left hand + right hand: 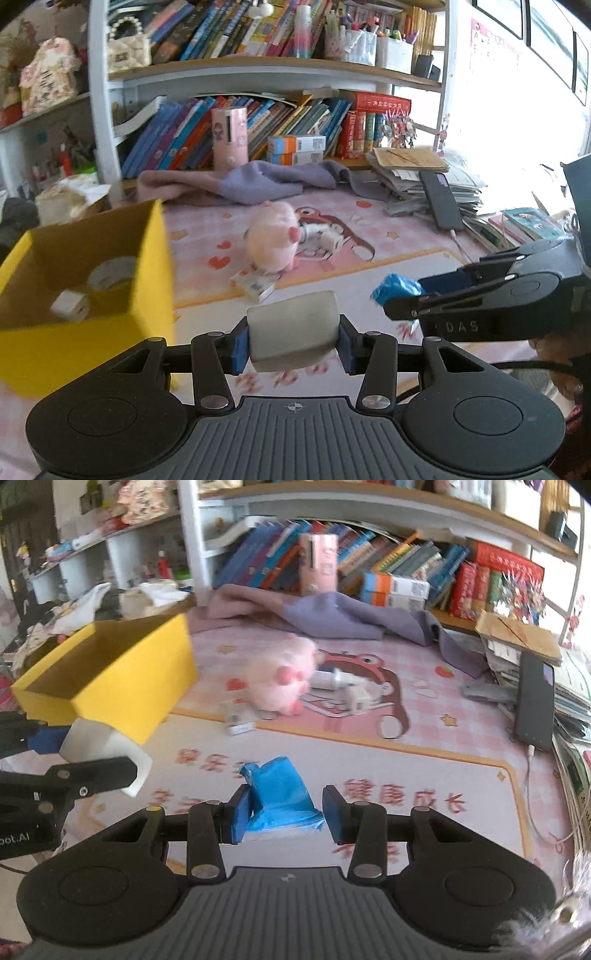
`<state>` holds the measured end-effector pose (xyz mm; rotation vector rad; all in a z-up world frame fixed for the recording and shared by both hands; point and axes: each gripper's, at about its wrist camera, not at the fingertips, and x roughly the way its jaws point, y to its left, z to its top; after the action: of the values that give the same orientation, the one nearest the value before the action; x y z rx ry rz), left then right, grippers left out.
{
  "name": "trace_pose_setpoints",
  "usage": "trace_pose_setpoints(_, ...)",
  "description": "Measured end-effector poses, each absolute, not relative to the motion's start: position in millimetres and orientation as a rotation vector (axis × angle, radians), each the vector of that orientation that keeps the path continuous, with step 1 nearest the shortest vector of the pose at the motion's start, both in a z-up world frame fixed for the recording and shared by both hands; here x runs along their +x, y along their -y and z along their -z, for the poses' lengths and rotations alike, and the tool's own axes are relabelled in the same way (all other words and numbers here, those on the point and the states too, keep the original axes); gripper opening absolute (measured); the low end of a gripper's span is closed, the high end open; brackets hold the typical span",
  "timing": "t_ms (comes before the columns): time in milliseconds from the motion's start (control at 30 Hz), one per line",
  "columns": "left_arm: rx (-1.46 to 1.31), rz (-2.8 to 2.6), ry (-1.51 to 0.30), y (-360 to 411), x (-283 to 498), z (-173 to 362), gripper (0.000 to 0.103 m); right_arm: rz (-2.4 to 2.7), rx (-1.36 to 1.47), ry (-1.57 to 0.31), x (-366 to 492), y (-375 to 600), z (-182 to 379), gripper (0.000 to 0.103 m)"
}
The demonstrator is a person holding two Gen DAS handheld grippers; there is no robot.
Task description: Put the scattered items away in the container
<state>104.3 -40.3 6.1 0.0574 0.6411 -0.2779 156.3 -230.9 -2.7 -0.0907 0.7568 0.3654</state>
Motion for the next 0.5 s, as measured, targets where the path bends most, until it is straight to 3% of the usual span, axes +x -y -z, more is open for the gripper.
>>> trace_pose_setpoints(500, -0.031, 0.185, -0.66, -53, 22, -7, 0.044, -0.43, -0.106, -0.733, 64, 144, -9, 0.039)
